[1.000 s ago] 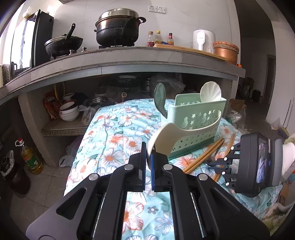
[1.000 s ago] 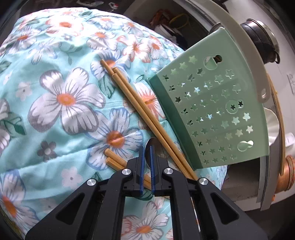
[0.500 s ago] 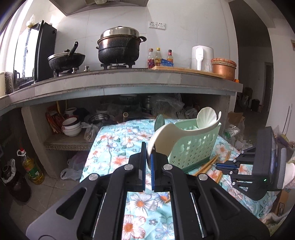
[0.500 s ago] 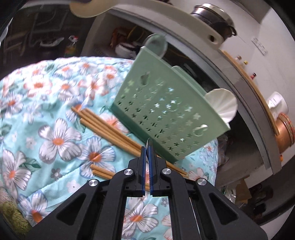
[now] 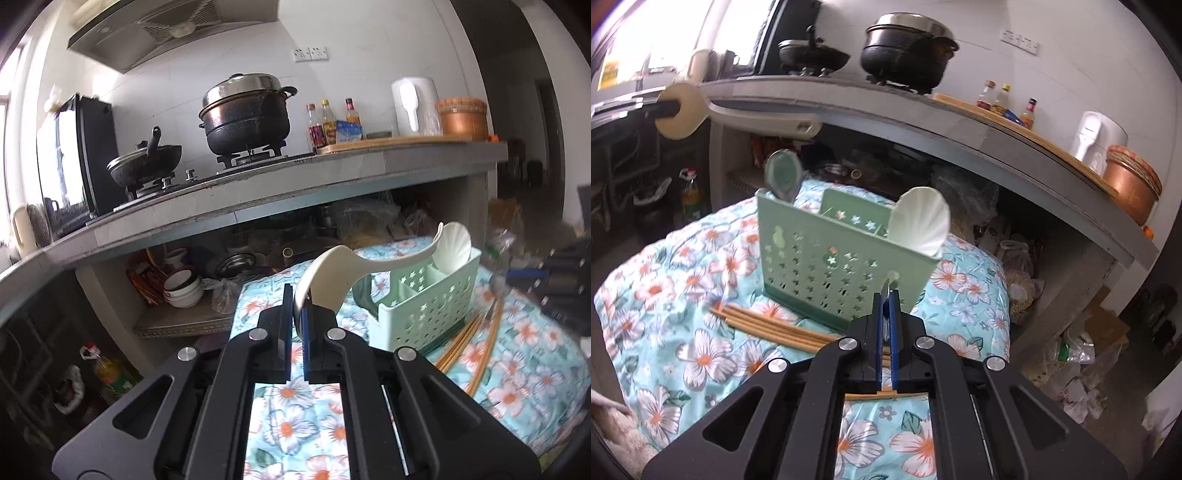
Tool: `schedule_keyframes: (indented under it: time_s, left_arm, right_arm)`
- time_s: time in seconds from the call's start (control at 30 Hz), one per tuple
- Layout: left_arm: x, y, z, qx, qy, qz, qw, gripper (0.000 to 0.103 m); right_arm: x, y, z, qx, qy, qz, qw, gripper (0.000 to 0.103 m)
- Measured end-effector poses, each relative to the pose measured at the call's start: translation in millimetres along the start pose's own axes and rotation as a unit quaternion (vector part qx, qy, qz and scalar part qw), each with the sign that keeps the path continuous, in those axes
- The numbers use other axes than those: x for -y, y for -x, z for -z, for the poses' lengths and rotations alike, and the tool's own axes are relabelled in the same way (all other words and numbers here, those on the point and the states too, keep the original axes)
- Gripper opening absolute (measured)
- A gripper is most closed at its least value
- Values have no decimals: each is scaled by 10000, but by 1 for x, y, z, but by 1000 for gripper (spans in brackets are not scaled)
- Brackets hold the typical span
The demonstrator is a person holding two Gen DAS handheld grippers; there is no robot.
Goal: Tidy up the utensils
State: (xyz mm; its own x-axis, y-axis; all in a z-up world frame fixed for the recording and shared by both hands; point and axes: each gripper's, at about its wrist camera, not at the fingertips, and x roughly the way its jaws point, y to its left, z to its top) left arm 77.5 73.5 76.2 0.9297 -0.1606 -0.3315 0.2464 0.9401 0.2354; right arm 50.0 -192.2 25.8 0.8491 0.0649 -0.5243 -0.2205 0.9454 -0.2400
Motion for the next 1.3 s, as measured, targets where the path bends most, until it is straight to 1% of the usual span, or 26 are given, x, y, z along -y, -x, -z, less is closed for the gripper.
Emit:
schedule_keyframes:
  time_s: [0.1,0.3,0.43,0.6,0.9,1.03,1.17,1.3]
  left_arm:
    - [4,-11,-8,-272,-344,-146,9989,3]
    - [11,-29,-17,-658,-612,-304,9955,3]
    - [18,-44,-21,-1019,-883,-436,9899,4]
    - [26,-57,-26,-1257,-1141,-511,9842,4]
    - [34,-83,-40,-1395,-1255,-479,9811,4]
    - [39,-88,-45,-1375,-1426,-544,9787,4]
    - [42,-89,-48,-1318,-1450,-514,9793,4]
    - [34,-89,-46,-1303,-1176,-465,9834,4]
  right_arm:
    - [11,0,1,76,-197,23,9998,3]
    - [22,-2,6,150,-344,-9,9993,3]
    - [30,-3,9,213,-446,-58,9988,3]
    - [34,-5,11,284,-538,-92,9981,3]
    - [38,-5,12,348,-651,-114,9972,3]
    - [42,-5,12,364,-713,-98,9967,3]
    - [43,-6,13,360,-745,-101,9965,3]
    - [43,-6,13,358,-757,-105,9964,3]
